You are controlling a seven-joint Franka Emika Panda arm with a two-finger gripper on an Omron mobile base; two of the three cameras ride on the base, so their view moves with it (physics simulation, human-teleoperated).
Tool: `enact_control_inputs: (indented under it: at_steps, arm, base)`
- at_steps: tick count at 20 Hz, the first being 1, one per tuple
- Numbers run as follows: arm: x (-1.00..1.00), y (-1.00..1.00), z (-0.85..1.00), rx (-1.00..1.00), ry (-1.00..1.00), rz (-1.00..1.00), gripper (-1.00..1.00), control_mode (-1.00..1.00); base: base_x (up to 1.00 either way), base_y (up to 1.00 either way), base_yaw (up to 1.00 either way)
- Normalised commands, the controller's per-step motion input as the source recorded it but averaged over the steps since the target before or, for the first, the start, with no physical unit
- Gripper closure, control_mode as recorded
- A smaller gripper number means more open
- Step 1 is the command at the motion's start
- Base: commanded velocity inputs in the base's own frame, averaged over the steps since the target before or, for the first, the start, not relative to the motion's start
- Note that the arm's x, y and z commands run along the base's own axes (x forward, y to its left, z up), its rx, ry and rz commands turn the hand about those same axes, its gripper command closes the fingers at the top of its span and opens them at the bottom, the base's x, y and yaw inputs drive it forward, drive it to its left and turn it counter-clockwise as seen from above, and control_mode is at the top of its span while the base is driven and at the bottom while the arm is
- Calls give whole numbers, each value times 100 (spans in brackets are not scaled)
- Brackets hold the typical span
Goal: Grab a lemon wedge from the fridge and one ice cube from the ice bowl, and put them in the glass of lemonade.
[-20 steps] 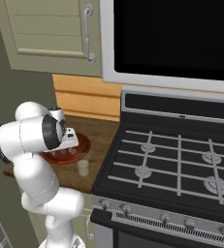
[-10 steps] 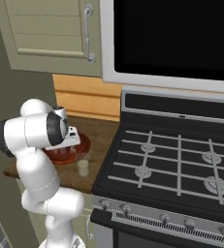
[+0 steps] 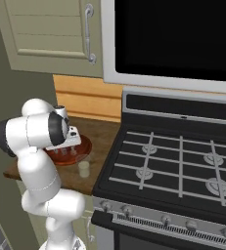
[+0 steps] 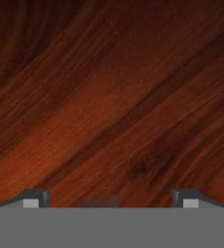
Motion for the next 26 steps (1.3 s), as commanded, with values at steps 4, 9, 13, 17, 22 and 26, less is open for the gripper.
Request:
enact_control_inputs:
  at_steps: [4, 9, 13, 17, 22, 26]
  arm:
    - [-29, -4, -1, 0, 0, 0, -100, -100]
    - [0, 0, 0, 0, 0, 0, -100, -100]
    - [0, 1, -2, 0, 0, 0, 100, -100]
    - [-3, 0, -1, 0, 0, 0, 100, -100]
    - [-7, 0, 0, -1, 2, 0, 100, -100]
    - [-5, 1, 11, -7, 3, 0, 100, -100]
  base:
    - [0, 0, 0]
    - [0, 0, 0]
    - [0, 0, 0]
    - [0, 0, 0]
    - [0, 0, 0]
    - [0, 0, 0]
